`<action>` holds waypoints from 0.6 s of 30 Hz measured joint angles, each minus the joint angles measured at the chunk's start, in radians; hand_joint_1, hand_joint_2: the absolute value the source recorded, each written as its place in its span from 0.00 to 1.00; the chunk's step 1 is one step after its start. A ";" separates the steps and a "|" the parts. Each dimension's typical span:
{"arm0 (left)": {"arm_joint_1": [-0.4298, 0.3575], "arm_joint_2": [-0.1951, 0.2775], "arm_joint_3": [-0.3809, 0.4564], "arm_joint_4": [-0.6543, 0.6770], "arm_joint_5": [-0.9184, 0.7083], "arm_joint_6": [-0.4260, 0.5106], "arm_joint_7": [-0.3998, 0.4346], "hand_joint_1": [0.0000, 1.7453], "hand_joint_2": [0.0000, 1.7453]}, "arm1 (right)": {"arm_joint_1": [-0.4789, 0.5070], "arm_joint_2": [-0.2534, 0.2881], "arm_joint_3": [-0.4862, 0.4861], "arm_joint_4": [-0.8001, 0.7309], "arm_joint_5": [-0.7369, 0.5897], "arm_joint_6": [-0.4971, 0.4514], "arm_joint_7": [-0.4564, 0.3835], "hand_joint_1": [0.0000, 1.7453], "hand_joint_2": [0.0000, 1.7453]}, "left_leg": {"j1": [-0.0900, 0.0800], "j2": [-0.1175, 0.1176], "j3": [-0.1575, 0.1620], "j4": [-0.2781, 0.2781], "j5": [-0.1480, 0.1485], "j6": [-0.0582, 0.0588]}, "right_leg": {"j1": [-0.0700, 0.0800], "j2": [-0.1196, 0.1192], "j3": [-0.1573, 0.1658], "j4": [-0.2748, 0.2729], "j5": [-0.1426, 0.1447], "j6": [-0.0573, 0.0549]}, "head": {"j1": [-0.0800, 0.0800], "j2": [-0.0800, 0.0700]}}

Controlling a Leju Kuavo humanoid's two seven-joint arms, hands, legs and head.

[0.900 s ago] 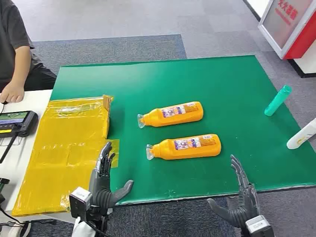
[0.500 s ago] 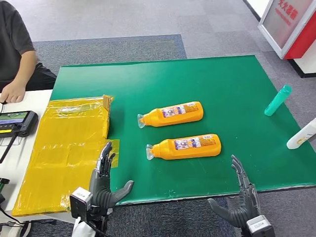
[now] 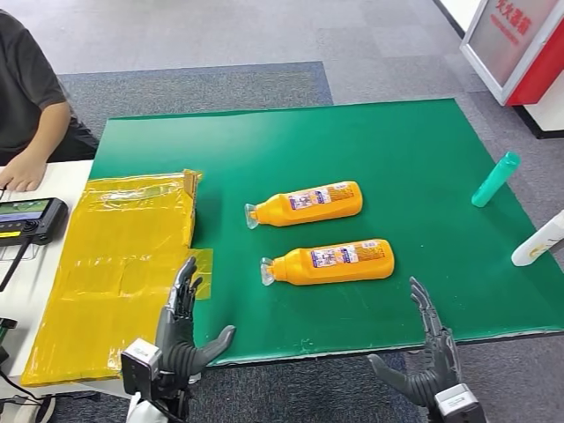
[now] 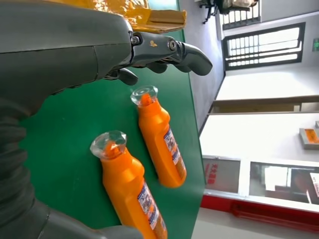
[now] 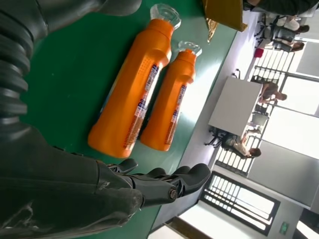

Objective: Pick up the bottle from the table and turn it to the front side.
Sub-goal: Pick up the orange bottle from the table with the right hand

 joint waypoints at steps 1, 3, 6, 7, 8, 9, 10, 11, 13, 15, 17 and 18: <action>0.011 0.005 0.006 -0.009 0.008 -0.008 -0.001 0.00 1.00 | 0.000 0.002 0.008 0.000 0.013 -0.022 0.008 0.00 1.00 | 0.000 0.000 0.000 0.000 0.000 0.000 | 0.000 0.000 0.000 0.000 0.000 0.000 | 0.000 0.000; 0.038 0.017 0.030 -0.026 0.020 -0.035 -0.008 0.00 1.00 | 0.000 0.004 0.034 0.000 0.040 -0.089 0.034 0.00 1.00 | 0.000 0.000 0.000 0.000 0.000 0.000 | 0.000 0.000 0.000 0.000 -0.001 -0.001 | 0.000 0.000; 0.080 0.031 0.095 -0.038 0.015 -0.103 -0.038 0.00 1.00 | -0.004 0.000 0.089 0.000 0.103 -0.235 0.093 0.00 1.00 | 0.001 0.000 0.000 0.000 0.000 -0.001 | 0.001 0.000 0.000 0.000 -0.002 -0.001 | 0.000 0.000; 0.090 0.033 0.120 -0.040 0.008 -0.128 -0.048 0.00 1.00 | -0.008 -0.005 0.106 0.000 0.132 -0.278 0.121 0.00 1.00 | 0.001 0.000 0.000 0.000 0.000 -0.001 | 0.001 0.000 0.000 0.000 -0.002 -0.001 | 0.000 0.000; 0.098 0.033 0.146 -0.041 -0.002 -0.152 -0.056 0.00 1.00 | -0.013 -0.012 0.123 0.000 0.166 -0.314 0.153 0.00 1.00 | 0.001 0.000 0.000 0.000 0.000 -0.001 | 0.001 0.000 0.000 0.000 -0.002 -0.001 | 0.000 0.000; 0.104 0.033 0.173 -0.042 -0.015 -0.174 -0.062 0.00 1.00 | -0.020 -0.020 0.136 0.000 0.206 -0.343 0.190 0.00 1.00 | 0.001 0.000 0.000 0.000 0.000 -0.001 | 0.001 0.000 0.000 0.000 -0.002 -0.001 | 0.000 0.000; 0.109 0.032 0.200 -0.042 -0.030 -0.195 -0.067 0.00 1.00 | -0.026 -0.030 0.148 0.000 0.251 -0.366 0.232 0.00 1.00 | 0.001 0.000 0.000 0.000 0.000 -0.001 | 0.001 0.000 0.000 0.000 -0.002 -0.001 | 0.000 0.000; 0.112 0.031 0.226 -0.042 -0.048 -0.213 -0.071 0.00 1.00 | -0.033 -0.042 0.157 0.001 0.298 -0.381 0.276 0.00 1.00 | 0.001 0.000 0.000 0.000 0.000 -0.001 | 0.001 0.000 0.000 0.000 -0.002 -0.001 | 0.000 0.000; 0.116 0.026 0.272 -0.042 -0.086 -0.237 -0.077 0.00 1.00 | -0.047 -0.069 0.170 0.004 0.392 -0.393 0.362 0.00 1.00 | 0.000 0.000 0.000 0.000 0.000 -0.001 | 0.001 0.000 0.000 0.000 -0.002 -0.001 | 0.000 0.000; 0.117 0.020 0.306 -0.042 -0.114 -0.248 -0.078 0.00 1.00 | -0.060 -0.098 0.175 0.009 0.462 -0.387 0.425 0.00 1.00 | 0.000 0.000 0.000 0.000 0.000 -0.001 | 0.000 0.000 0.000 0.000 -0.001 0.000 | 0.000 0.000; 0.115 0.014 0.330 -0.041 -0.129 -0.255 -0.075 0.00 1.00 | -0.075 -0.124 0.177 0.015 0.506 -0.367 0.467 0.00 1.00 | 0.000 0.000 0.000 0.000 0.000 -0.001 | 0.000 0.000 0.000 0.000 -0.001 0.000 | 0.000 0.000; 0.114 0.012 0.339 -0.040 -0.135 -0.256 -0.073 0.00 1.00 | -0.084 -0.136 0.178 0.018 0.524 -0.352 0.486 0.00 1.00 | 0.000 0.000 0.000 0.000 0.000 -0.001 | 0.000 0.000 0.000 0.000 -0.001 0.000 | 0.000 0.000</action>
